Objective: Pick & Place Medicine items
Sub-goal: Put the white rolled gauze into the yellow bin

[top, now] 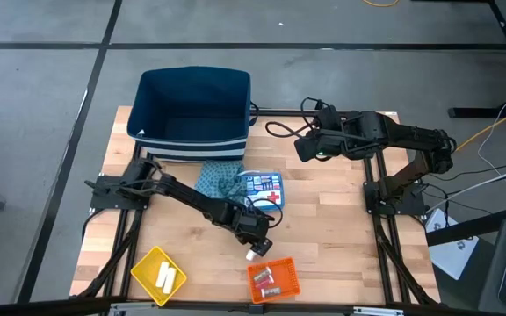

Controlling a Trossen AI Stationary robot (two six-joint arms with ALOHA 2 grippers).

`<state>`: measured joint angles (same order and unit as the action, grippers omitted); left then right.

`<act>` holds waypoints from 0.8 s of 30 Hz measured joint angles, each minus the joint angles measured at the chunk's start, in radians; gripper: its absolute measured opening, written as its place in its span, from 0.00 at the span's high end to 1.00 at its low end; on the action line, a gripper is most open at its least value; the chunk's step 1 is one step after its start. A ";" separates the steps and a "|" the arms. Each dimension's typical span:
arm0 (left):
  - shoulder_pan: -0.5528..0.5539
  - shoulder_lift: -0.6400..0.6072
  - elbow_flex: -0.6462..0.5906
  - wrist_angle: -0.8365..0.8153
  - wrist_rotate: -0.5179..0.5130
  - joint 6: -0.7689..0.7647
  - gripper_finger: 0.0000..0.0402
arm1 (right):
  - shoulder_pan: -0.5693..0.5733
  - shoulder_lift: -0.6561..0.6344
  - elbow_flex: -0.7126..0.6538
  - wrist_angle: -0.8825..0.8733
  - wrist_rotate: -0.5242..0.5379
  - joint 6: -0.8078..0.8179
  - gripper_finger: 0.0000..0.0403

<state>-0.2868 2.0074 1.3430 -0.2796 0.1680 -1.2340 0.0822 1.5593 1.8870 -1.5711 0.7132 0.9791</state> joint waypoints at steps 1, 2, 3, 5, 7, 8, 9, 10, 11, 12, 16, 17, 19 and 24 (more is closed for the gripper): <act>-0.004 0.007 0.004 0.024 0.006 -0.001 0.51 | 0.000 0.000 0.000 0.001 0.000 0.000 0.56; -0.008 0.018 0.004 0.025 0.006 -0.001 0.51 | 0.000 0.000 0.000 0.000 0.000 0.000 0.56; -0.008 0.021 0.004 0.019 0.005 -0.003 0.51 | 0.000 0.000 0.000 0.000 0.000 0.000 0.56; -0.008 0.022 0.004 0.010 0.008 -0.008 0.51 | 0.000 0.000 0.000 0.000 -0.003 -0.007 0.56; -0.008 0.022 0.004 0.007 0.010 0.003 0.52 | 0.000 0.000 0.000 0.000 -0.003 -0.013 0.56; -0.008 0.023 0.004 0.003 0.011 0.009 0.53 | 0.000 0.000 0.000 0.000 -0.003 -0.019 0.56; -0.008 0.023 0.004 -0.002 0.012 0.020 0.55 | 0.000 0.000 0.000 0.000 -0.004 -0.019 0.56; -0.008 0.023 0.004 -0.007 0.015 0.029 0.56 | 0.000 0.000 0.000 0.000 -0.004 -0.019 0.56; -0.008 0.023 0.004 -0.013 0.021 0.037 0.59 | 0.000 0.000 0.000 0.000 -0.004 -0.020 0.56; -0.007 0.024 0.004 -0.023 0.028 0.048 0.61 | 0.000 0.000 0.000 0.000 -0.003 -0.020 0.56; 0.002 0.021 0.003 -0.054 0.048 0.087 0.72 | 0.000 0.000 0.000 0.000 0.001 -0.022 0.56; 0.004 0.017 0.002 -0.058 0.056 0.096 0.75 | 0.000 0.000 0.000 0.000 0.001 -0.022 0.56; 0.011 0.005 -0.001 -0.057 0.067 0.102 0.81 | 0.000 0.000 0.000 0.000 0.002 -0.022 0.56; 0.035 -0.085 -0.006 -0.020 0.055 0.144 0.87 | 0.000 0.000 0.000 0.000 0.003 -0.021 0.56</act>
<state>-0.2519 1.9226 1.3373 -0.3000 0.2231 -1.0903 0.0822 1.5593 1.8874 -1.5707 0.7166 0.9577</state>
